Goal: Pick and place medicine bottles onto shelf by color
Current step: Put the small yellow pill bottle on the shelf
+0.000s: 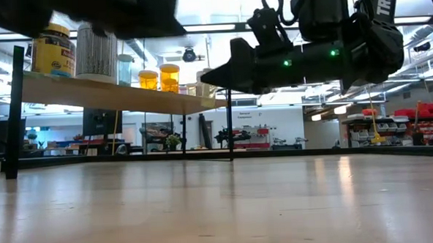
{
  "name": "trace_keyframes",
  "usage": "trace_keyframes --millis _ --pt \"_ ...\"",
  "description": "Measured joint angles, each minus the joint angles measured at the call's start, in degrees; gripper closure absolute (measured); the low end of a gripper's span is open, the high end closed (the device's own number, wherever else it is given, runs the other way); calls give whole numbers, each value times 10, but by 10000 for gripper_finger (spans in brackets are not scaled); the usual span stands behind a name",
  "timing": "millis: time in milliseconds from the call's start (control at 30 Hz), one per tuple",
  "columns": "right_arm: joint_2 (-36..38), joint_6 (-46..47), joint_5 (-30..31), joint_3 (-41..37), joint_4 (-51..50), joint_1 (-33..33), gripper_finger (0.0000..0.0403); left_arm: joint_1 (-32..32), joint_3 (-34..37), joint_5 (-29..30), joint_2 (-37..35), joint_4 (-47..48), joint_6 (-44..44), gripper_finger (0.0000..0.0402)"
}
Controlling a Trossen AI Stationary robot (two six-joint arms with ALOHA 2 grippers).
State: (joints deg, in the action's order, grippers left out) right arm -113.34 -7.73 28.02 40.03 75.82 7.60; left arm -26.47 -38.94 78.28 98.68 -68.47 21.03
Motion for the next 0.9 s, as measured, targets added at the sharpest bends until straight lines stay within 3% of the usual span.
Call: trace_keyframes --millis 200,533,767,900 --pt "0 1 -35 41 -22 -6 280 -33 -1 26 -57 -63 116 209" --pt "0 0 -74 215 -277 -14 280 -42 -2 30 -162 -63 234 206" --pt "0 24 -93 265 -284 -45 280 -82 -2 28 -240 -64 307 209" --pt "0 81 -147 281 -298 -79 280 -105 -2 25 -275 -64 349 210"
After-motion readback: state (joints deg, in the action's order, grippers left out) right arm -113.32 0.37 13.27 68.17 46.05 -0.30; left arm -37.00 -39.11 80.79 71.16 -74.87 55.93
